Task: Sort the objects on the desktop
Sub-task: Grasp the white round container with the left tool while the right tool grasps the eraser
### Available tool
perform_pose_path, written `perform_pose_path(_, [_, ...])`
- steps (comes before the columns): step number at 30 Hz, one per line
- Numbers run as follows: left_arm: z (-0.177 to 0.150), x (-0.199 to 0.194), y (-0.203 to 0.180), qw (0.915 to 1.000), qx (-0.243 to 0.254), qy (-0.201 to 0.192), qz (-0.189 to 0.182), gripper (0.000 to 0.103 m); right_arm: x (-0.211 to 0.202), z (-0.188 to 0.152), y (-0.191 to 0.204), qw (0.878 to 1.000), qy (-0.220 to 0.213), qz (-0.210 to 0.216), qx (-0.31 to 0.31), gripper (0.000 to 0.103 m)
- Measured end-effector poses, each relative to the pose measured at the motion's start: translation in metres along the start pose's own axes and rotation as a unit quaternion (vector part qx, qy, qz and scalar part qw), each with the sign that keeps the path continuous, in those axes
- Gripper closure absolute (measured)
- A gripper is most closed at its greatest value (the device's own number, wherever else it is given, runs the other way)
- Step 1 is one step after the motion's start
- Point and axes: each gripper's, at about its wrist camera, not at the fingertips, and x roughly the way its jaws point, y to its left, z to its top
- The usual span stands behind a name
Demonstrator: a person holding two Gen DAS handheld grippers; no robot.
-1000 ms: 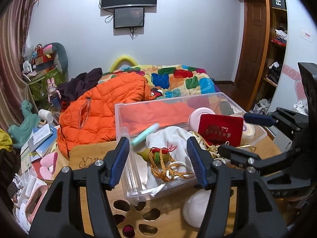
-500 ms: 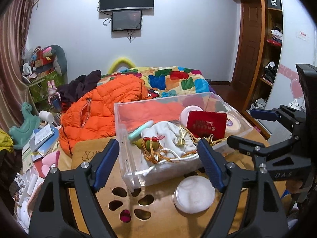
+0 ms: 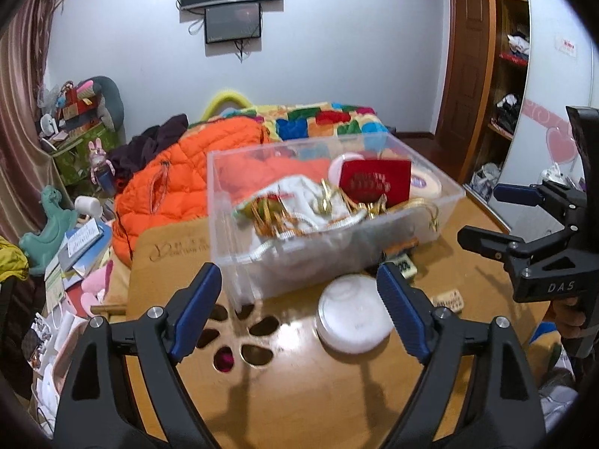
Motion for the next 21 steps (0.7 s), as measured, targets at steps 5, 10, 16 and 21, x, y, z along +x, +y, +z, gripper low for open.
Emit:
perform_pose_path(5, [-0.015,0.012,-0.009,0.9994,-0.003,0.032,-0.016,0.018,0.010,-0.020,0.000,0.999,0.031,0.002,0.005,0.007])
perform_pose_path(10, [-0.026,0.022,-0.020,0.9984,0.009,0.049,-0.027,0.018,0.015,-0.041,0.007,0.999,0.047,0.013,-0.001,0.007])
perform_pose_path(16, [-0.030,0.033,-0.031,0.9973,0.013,0.063,-0.036,0.018,0.018,-0.053,0.014,0.999,0.038,0.036,0.001,0.009])
perform_pose_path(21, [-0.029,0.045,-0.037,0.9960,0.015,0.076,-0.044,0.018,0.018,-0.062,0.026,0.998,0.032,0.046,-0.024,0.010])
